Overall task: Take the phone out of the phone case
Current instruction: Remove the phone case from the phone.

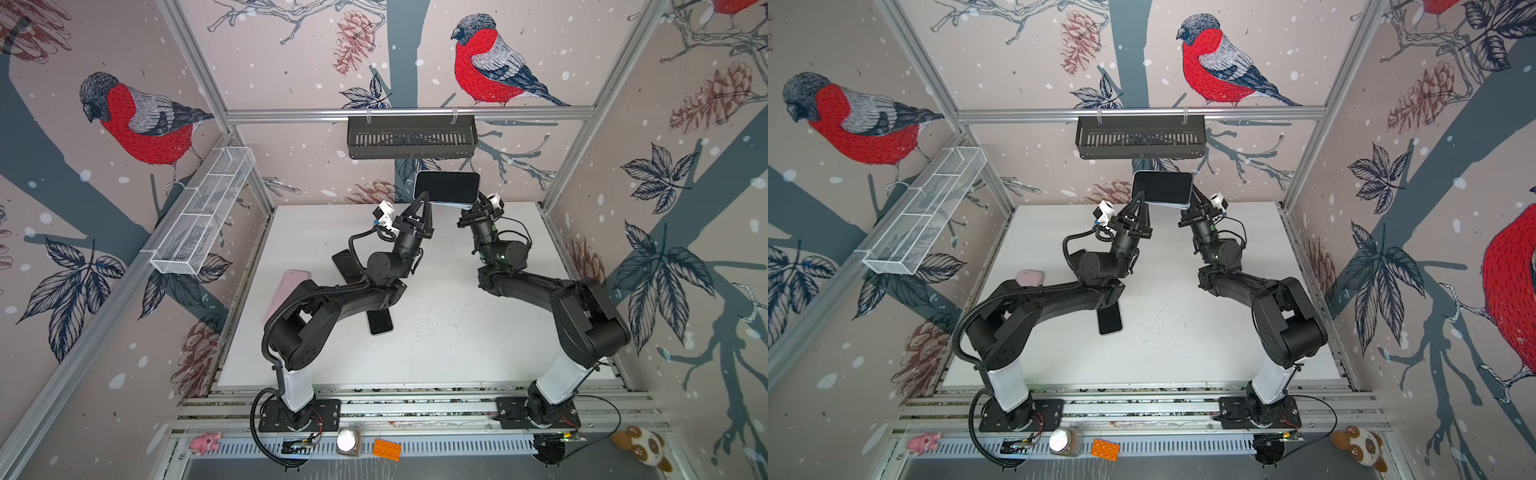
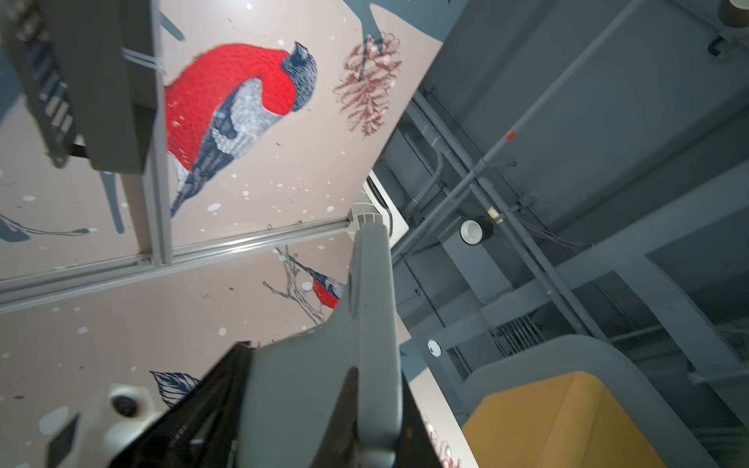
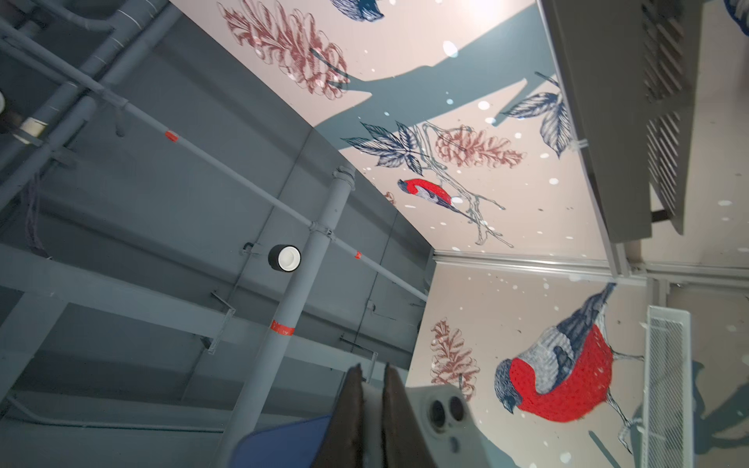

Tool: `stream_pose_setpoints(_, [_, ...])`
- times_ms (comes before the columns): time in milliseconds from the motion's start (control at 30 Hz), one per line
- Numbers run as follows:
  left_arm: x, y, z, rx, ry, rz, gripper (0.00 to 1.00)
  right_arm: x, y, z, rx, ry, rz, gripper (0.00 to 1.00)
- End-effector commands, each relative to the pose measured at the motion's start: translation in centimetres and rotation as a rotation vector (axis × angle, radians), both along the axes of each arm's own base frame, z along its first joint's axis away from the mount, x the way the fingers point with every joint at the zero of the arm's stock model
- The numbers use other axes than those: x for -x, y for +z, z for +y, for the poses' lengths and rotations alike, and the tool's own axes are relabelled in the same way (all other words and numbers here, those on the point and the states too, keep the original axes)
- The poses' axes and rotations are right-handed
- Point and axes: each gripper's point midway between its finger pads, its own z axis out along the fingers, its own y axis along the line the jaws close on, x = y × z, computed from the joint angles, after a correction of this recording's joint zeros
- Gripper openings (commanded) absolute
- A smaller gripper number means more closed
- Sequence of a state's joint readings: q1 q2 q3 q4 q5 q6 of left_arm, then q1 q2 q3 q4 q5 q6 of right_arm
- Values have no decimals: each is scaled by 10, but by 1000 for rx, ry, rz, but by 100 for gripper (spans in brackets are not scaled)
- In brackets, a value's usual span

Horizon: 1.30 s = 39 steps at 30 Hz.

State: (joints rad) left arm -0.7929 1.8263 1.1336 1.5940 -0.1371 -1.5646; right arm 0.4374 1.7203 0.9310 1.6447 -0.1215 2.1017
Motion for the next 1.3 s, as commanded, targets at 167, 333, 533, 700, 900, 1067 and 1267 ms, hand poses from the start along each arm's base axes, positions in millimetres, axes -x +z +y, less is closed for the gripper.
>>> stream_pose_setpoints(167, [53,36,17,43,-84,-258,0,55,18,17,37,211,-216,2])
stream_pose_setpoints(333, [45,17,22,16,-96,-201,0,62,21,5,101,159,-264,22])
stream_pose_setpoints(533, [36,-8,30,-53,-98,-118,0,56,-14,-16,350,64,-123,54])
stream_pose_setpoints(700, [31,-23,34,-111,-133,-58,0,59,-53,-56,566,-66,27,75])
stream_pose_setpoints(900, [26,-45,23,-245,-231,6,0,81,-69,-83,825,-193,32,82])
stream_pose_setpoints(1067, [28,-61,12,-363,-301,32,0,98,-75,-80,963,-146,-43,76])
stream_pose_setpoints(1267, [32,-76,-1,-485,-366,49,0,119,-77,-70,1024,-100,-152,67])
